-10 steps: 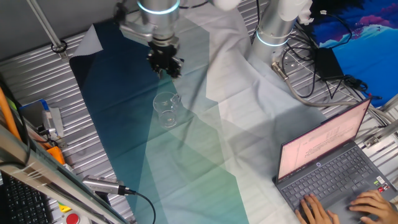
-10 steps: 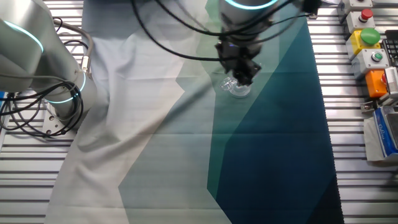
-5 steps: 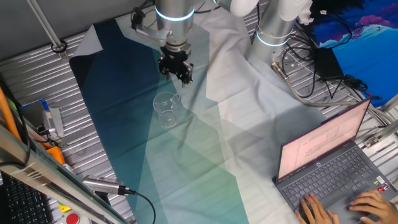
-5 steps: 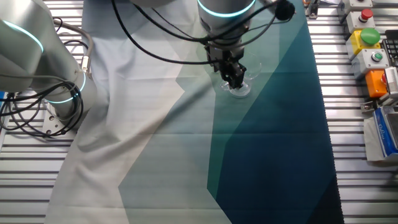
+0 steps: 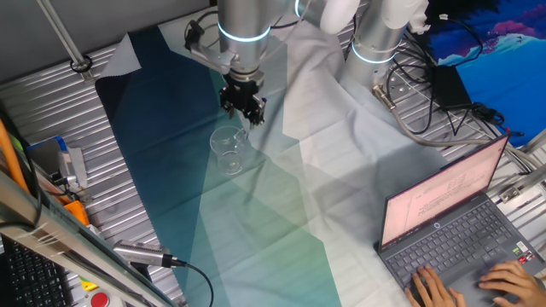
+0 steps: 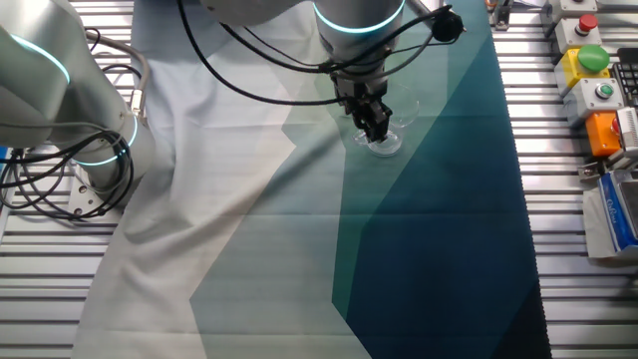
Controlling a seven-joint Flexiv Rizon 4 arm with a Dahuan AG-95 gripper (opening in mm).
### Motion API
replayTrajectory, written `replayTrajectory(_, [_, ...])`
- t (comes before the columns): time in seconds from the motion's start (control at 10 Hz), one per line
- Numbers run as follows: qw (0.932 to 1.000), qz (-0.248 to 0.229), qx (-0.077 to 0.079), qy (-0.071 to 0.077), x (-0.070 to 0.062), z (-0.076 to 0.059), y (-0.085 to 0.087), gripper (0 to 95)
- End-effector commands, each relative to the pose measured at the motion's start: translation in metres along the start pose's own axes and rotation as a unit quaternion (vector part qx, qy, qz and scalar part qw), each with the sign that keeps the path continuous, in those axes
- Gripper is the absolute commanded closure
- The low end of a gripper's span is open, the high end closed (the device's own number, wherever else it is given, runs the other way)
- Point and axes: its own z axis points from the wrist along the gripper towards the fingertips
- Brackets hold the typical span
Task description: Pick up the cup
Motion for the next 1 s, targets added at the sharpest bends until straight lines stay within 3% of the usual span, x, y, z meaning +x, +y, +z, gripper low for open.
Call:
replayTrajectory(0.1, [0.9999, 0.014, 0.003, -0.002, -0.005, 0.007, 0.002, 38.0])
replayTrajectory(1.0, [0.9994, 0.026, 0.008, -0.020, -0.013, 0.032, -0.001, 38.0])
